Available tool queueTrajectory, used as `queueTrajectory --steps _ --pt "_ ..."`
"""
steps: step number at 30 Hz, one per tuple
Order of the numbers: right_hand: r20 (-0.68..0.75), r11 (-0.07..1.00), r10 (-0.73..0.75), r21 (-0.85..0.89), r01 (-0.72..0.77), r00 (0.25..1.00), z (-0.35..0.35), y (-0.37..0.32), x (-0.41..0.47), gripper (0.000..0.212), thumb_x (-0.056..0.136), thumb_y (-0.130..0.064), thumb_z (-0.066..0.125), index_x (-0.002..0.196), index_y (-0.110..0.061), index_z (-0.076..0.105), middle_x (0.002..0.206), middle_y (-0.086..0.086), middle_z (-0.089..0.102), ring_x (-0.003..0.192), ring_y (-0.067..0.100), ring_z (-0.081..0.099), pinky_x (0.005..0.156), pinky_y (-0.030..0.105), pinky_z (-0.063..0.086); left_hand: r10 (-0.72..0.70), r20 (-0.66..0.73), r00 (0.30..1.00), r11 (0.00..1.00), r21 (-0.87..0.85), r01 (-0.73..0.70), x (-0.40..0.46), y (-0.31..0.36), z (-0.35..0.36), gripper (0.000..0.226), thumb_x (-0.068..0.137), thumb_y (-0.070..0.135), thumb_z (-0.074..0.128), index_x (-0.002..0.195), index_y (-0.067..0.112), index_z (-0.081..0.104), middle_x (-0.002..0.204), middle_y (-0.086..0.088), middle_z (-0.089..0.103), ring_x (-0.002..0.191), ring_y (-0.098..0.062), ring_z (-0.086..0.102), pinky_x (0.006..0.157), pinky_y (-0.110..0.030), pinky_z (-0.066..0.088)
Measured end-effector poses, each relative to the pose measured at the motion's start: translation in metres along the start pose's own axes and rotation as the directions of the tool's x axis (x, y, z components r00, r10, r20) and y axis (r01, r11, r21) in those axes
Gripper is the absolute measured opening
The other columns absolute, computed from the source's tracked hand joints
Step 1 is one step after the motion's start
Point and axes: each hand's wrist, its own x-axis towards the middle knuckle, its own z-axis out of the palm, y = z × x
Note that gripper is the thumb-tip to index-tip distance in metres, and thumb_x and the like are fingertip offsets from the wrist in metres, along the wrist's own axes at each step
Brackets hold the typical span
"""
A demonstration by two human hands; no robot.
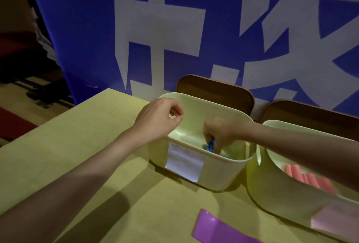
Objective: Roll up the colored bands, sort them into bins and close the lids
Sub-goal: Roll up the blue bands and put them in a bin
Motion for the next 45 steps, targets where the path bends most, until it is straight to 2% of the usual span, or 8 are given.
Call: queueTrajectory --steps 5,17,19,22,29,35,42,45 --pt "0.027 0.999 0.001 -0.041 0.0 1.0 0.011 0.003 0.001 0.033 0.074 -0.017 0.082 0.102 -0.005 0.068 0.107 0.009 0.065 0.094 0.021 0.059 0.075 0.028 0.05 -0.019 0.026 0.999 1.0 0.017 0.019 0.001 0.0 0.001 0.008 0.085 0.023 0.066 0.091 0.026 0.07 0.087 0.015 0.068 0.083 0.001 0.061 0.069 -0.022 0.049" --pt "0.064 0.986 -0.035 -0.159 0.045 0.997 0.009 -0.004 -0.011 0.031 0.084 -0.006 0.07 0.113 -0.003 0.061 0.116 0.013 0.061 0.084 0.017 0.048 0.056 0.02 0.037 -0.055 0.04 0.998 0.997 0.052 0.052 0.0 0.004 -0.003 0.008 0.084 0.023 0.068 0.09 0.025 0.072 0.087 0.015 0.068 0.08 0.002 0.06 0.07 -0.023 0.05" --pt "0.071 0.986 -0.038 -0.161 0.049 0.997 0.008 -0.006 -0.013 0.033 0.084 -0.008 0.071 0.114 -0.002 0.061 0.116 0.013 0.061 0.084 0.017 0.048 0.061 0.021 0.04 -0.057 0.042 0.997 0.997 0.058 0.055 0.0 0.005 -0.003 0.008 0.084 0.024 0.068 0.091 0.024 0.072 0.087 0.015 0.068 0.076 0.004 0.058 0.069 -0.022 0.05" --pt "0.08 0.989 -0.036 -0.141 0.047 0.996 0.005 -0.007 -0.015 0.034 0.084 -0.018 0.072 0.113 -0.003 0.06 0.109 0.01 0.06 0.085 0.018 0.05 0.071 0.027 0.044 -0.054 0.047 0.997 0.996 0.069 0.051 0.0 0.005 -0.003 0.008 0.084 0.024 0.068 0.091 0.024 0.072 0.088 0.014 0.068 0.07 0.008 0.054 0.063 -0.015 0.043" --pt "0.105 0.986 -0.035 -0.157 0.051 0.994 0.003 -0.009 -0.019 0.025 0.091 -0.023 0.063 0.105 -0.002 0.063 0.092 0.008 0.056 0.078 0.02 0.048 0.067 0.028 0.039 -0.048 0.052 0.997 0.995 0.087 0.043 -0.001 0.007 -0.004 0.01 0.085 0.024 0.068 0.094 0.022 0.072 0.09 0.012 0.068 0.067 0.008 0.053 0.059 -0.011 0.038" --pt "0.132 0.974 0.002 -0.225 0.028 0.991 0.001 -0.011 -0.017 0.03 0.092 -0.028 0.061 0.073 -0.008 0.049 0.078 0.003 0.05 0.078 0.022 0.048 0.061 0.029 0.036 -0.055 0.064 0.996 0.995 0.092 0.049 0.0 0.008 -0.004 0.012 0.085 0.025 0.069 0.095 0.02 0.072 0.089 0.011 0.068 0.081 -0.001 0.061 0.071 -0.024 0.052" --pt "0.169 0.983 0.074 -0.181 -0.043 0.983 -0.005 -0.01 -0.016 0.03 0.097 -0.032 0.052 0.096 -0.004 0.064 0.096 0.011 0.063 0.082 0.026 0.053 0.074 0.033 0.044 -0.016 0.047 0.999 0.997 0.072 0.012 0.001 0.015 -0.01 0.012 0.087 0.021 0.065 0.096 0.016 0.072 0.091 0.007 0.069 0.084 -0.004 0.062 0.07 -0.019 0.047" --pt "0.071 0.988 0.104 -0.122 -0.095 0.992 -0.019 -0.012 -0.024 0.041 0.098 -0.038 0.051 0.117 -0.004 0.06 0.117 0.011 0.061 0.103 0.029 0.057 0.088 0.035 0.046 0.001 0.033 0.999 0.998 0.058 -0.003 -0.004 0.024 -0.015 0.017 0.088 0.021 0.063 0.102 0.015 0.07 0.095 0.005 0.069 0.089 -0.007 0.063 0.074 -0.021 0.047"
